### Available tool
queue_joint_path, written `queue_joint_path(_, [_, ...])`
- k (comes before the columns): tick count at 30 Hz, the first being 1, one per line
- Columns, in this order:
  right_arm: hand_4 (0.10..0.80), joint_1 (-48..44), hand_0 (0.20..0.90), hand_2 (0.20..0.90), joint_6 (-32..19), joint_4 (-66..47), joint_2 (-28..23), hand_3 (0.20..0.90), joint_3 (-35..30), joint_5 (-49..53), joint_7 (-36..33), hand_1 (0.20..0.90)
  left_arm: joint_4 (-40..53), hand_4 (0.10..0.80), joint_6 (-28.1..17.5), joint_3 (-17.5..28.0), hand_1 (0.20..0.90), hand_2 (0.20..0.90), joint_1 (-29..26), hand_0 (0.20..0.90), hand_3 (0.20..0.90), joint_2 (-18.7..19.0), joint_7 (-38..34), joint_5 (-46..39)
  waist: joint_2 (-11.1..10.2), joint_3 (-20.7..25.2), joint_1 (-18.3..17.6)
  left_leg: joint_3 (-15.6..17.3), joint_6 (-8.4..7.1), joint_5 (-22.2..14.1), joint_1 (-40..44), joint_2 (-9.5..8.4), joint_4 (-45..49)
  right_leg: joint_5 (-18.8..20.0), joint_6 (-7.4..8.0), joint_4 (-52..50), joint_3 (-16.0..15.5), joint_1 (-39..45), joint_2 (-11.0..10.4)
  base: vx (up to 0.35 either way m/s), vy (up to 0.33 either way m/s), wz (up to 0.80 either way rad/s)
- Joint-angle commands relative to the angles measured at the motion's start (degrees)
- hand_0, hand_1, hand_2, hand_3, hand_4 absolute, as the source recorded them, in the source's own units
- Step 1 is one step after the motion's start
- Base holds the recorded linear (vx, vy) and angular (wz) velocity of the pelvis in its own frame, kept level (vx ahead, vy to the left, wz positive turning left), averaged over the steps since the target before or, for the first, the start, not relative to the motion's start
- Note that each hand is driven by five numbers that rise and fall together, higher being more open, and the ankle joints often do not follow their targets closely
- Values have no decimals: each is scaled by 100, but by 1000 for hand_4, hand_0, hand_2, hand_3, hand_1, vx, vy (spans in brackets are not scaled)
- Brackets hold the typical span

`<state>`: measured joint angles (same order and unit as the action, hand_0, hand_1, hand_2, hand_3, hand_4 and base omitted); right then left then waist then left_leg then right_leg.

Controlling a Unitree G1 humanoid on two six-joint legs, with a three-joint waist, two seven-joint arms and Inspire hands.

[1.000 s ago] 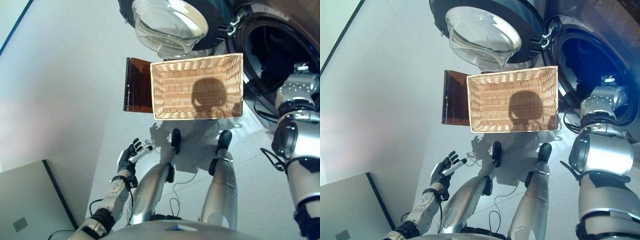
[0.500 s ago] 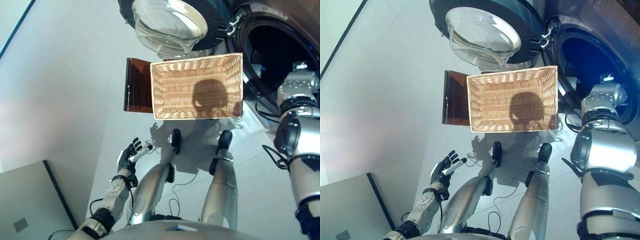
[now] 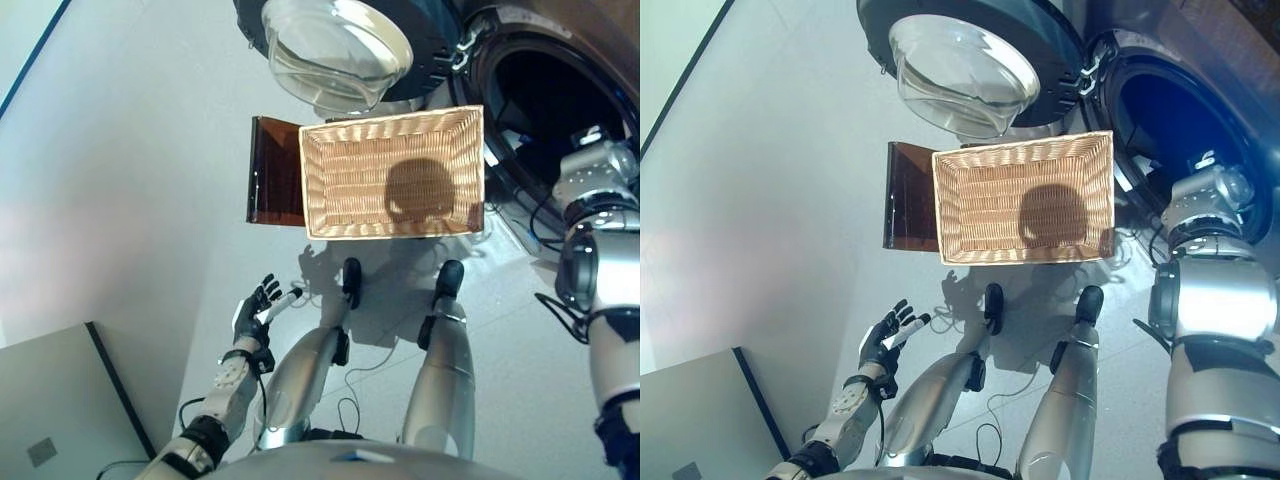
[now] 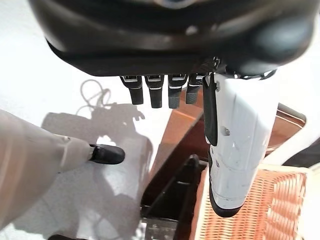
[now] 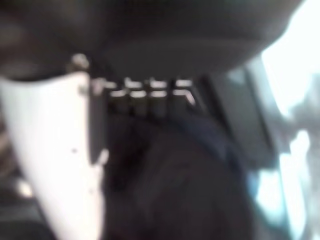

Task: Pick up the clothes and place them into the washing machine

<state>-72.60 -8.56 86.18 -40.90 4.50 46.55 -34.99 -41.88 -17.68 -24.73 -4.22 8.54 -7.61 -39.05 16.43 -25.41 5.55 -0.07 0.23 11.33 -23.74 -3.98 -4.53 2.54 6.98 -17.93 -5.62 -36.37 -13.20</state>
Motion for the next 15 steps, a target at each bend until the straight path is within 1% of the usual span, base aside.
queue_joint_path(1, [800,-1000,900,900,25,-593,-857,900,1138,-1653,-319,900,296,800,-268,213,900,900,15,900,900,159,-187,26,506,-192,-112,163,-507,-136,56,-165,-47,-433,-181,163,185,507,387,-2,-4,-4])
queue_joint_path(2, [800,-996,900,900,30,-605,-851,900,1131,-1661,-328,900,297,800,-268,218,900,900,14,900,900,158,-188,27,514,-188,-107,165,-506,-113,34,-152,-47,-387,-185,185,184,493,401,0,-3,-7])
queue_joint_path(3, [800,-900,900,900,114,-640,-776,900,1165,-1955,-396,900,292,800,-279,246,900,900,-2,900,900,135,-217,30,496,-189,-113,169,-505,-111,19,-141,-47,-362,-187,208,184,491,418,-15,2,-7])
queue_joint_path(4, [800,-646,900,900,239,-712,-577,900,1187,-2499,-634,900,290,800,-306,300,900,900,-42,900,900,93,-270,44,484,-207,-133,174,-497,-109,16,-131,-47,-349,-191,204,200,474,434,1,0,-6])
queue_joint_path(5, [800,-610,900,900,255,-750,-562,900,1157,-2522,-658,900,289,800,-307,303,900,900,-34,900,900,100,-272,48,473,-201,-134,175,-497,-109,17,-132,-47,-350,-191,201,202,473,433,6,1,-5])
queue_joint_path(6, [800,-327,900,900,373,-802,-371,900,1072,-2944,-854,900,292,800,-336,344,900,900,-81,900,900,35,-328,63,460,-217,-166,169,-489,-114,17,-132,-47,-340,-193,216,211,482,444,0,0,0])
queue_joint_path(7, [800,-295,900,900,386,-831,-362,900,1046,-2959,-870,900,292,800,-337,342,900,900,-74,900,900,44,-329,64,452,-212,-165,166,-489,-114,20,-133,-47,-340,-193,219,208,489,444,10,5,-4])
queue_joint_path(9, [800,-31,900,900,526,-853,-160,900,958,-3343,-1090,900,254,800,-359,373,900,900,-134,900,900,-26,-379,102,448,-222,-187,161,-479,-119,30,-132,-47,-334,-199,247,207,517,452,10,9,-2])
queue_joint_path(10, [800,236,900,900,668,-819,32,900,907,-3704,-1334,900,192,800,-388,371,900,900,-180,900,900,-73,-404,121,455,-215,-197,152,-468,-125,44,-136,-47,-331,-202,252,203,534,452,0,0,0])
queue_joint_path(12, [800,605,900,900,861,-932,225,900,833,-4170,-1587,900,140,800,-402,402,900,900,-220,900,900,-124,-443,192,452,-203,-227,143,-456,-141,67,-143,-47,-324,-196,291,212,582,454,0,0,0])
queue_joint_path(15, [800,1075,900,900,1018,-1227,493,900,682,-4617,-1796,900,7,800,-415,433,900,900,-277,900,900,-202,-487,328,433,-197,-273,127,-437,-156,103,-146,-47,-326,-194,305,208,628,452,20,12,-2])
